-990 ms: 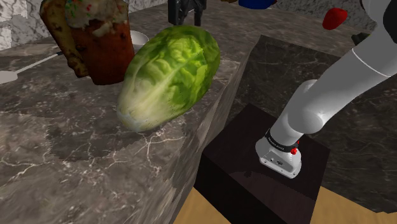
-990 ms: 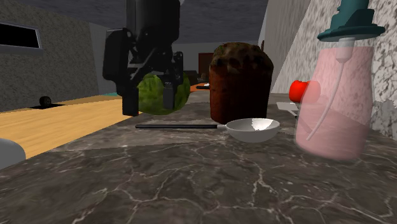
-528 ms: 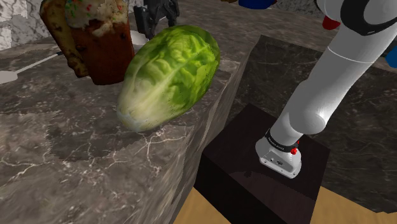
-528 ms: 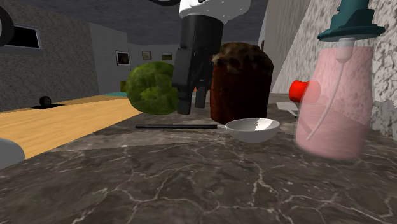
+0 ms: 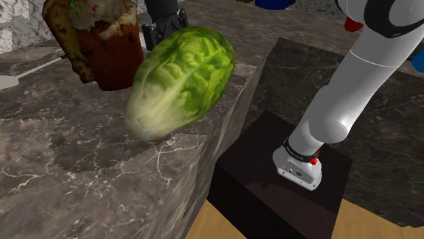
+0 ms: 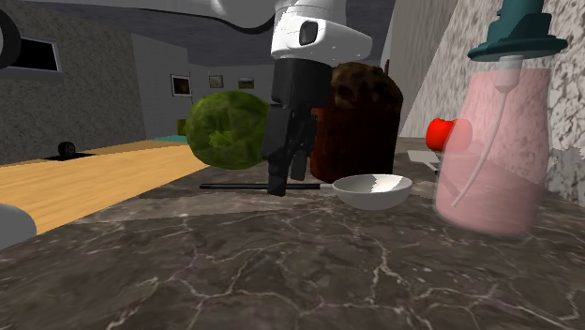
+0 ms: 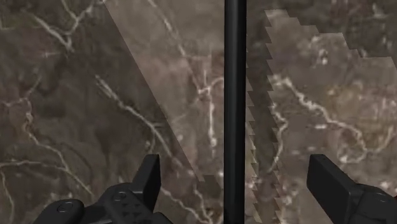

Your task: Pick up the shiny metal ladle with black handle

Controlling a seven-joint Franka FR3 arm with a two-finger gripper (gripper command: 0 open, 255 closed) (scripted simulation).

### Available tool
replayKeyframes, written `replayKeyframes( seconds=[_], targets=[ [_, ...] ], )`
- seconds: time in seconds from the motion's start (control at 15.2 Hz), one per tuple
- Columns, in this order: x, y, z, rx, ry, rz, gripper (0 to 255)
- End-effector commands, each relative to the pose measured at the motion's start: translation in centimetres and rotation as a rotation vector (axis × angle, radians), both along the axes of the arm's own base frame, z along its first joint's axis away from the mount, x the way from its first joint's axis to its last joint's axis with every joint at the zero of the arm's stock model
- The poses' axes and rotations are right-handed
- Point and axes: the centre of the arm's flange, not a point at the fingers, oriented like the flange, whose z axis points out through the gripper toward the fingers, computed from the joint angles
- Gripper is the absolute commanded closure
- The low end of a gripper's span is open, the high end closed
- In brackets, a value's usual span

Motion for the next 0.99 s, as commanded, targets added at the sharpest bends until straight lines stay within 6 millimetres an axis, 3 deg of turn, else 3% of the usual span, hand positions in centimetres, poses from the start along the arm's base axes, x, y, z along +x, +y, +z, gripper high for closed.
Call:
replayKeyframes(
  seconds=[0.0, 0.07, 0.66, 0.92],
  targets=[
    [0.0, 0.0, -0.5, 0.0, 0.0, 0.0, 0],
    [0.0, 0.0, -0.4, 0.0, 0.0, 0.0, 255],
    [0.0, 0.0, -0.5, 0.0, 0.0, 0.0, 255],
    [0.0, 0.0, 1.7, 0.0, 0.0, 0.0, 255]
  ],
)
